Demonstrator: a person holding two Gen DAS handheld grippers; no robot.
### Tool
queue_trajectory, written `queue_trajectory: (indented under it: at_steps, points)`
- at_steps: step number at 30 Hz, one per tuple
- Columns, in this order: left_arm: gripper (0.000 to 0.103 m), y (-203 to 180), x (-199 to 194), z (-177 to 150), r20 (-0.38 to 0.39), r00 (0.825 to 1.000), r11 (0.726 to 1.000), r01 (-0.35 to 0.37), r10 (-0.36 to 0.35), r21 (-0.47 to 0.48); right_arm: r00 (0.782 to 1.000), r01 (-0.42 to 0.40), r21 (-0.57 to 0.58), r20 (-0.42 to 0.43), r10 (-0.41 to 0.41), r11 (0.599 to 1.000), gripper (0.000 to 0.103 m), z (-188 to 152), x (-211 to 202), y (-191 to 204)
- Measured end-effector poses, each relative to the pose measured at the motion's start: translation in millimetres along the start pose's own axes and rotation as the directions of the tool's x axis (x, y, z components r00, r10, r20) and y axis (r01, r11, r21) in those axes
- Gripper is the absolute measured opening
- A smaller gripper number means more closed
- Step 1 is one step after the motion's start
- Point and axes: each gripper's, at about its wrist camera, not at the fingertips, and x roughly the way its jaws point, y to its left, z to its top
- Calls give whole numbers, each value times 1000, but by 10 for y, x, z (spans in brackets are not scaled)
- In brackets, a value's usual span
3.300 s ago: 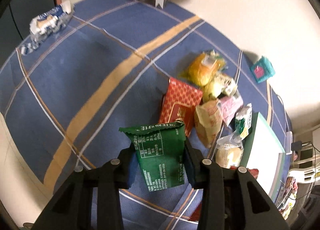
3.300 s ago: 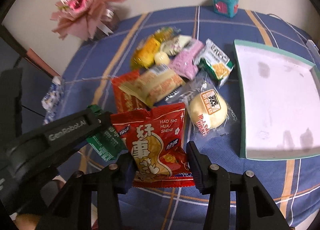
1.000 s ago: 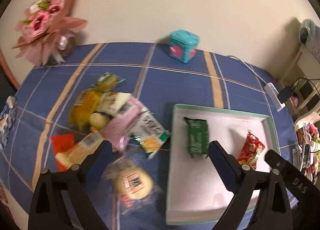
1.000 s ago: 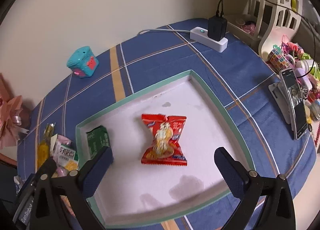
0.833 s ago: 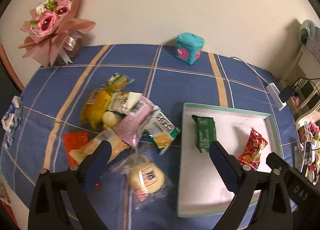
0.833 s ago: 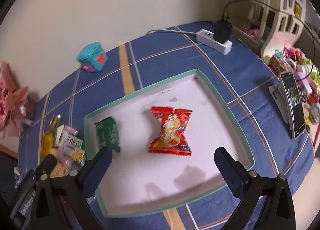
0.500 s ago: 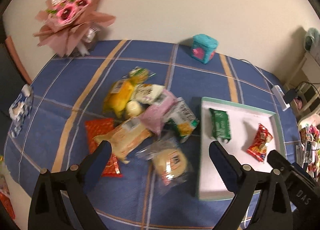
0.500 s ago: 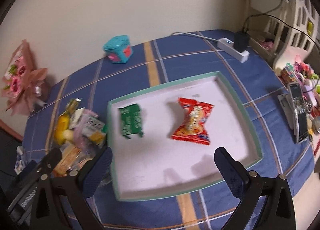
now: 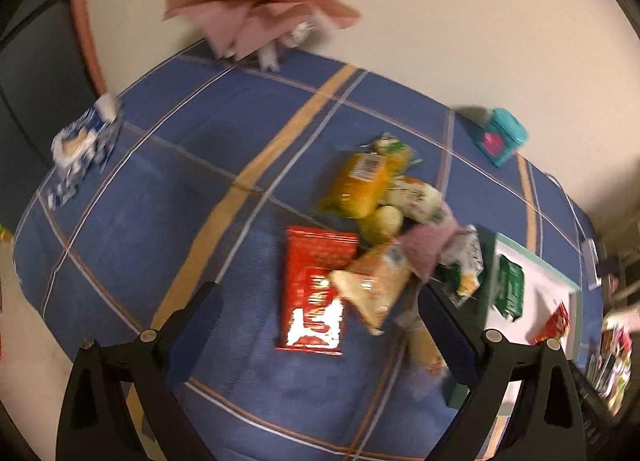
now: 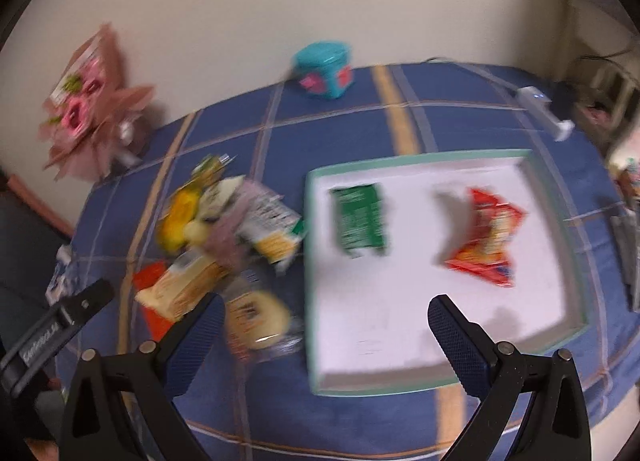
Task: Organize snacks
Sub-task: 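Grasp the red-gold pack with left tool while right tool grasps wrapped bun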
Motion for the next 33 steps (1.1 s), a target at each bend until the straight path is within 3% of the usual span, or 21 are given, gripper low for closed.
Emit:
queue_trajectory:
  at_steps: [5, 10, 15, 22, 27, 31, 33]
  points:
    - [98, 211, 165, 11, -48, 999, 998, -23, 21, -57, 996, -52, -84, -74, 46, 995, 94, -63, 274, 372]
    - [98, 265, 519, -31, -152, 988, 996, -23, 8, -91, 989, -65, -139, -139, 46, 988, 85, -143, 546, 569]
    - [96, 161, 824, -103, -237, 972, 998, -11, -4, -62, 985, -39, -179, -173, 7, 983, 80, -191, 787, 633]
    - [92, 57, 1034, -133, -285, 959, 1000, -7, -1, -28, 979, -22, -179, -202, -15, 984, 73, -206, 992, 590]
    - [72, 42, 1231, -180, -330, 944, 999, -11, -5, -47, 979, -3, -190, -202, -37, 982, 72, -202, 1098, 611]
    - [64, -11, 1246, -171, -316, 949, 999, -31, 20, -30, 979, 10, -198, -197, -49, 980, 69, -215, 1135, 626]
    - [51, -19, 1246, -141, -310, 950, 999, -41, 30, -30, 979, 15, -208, -197, -57, 978, 68, -221, 1158, 635]
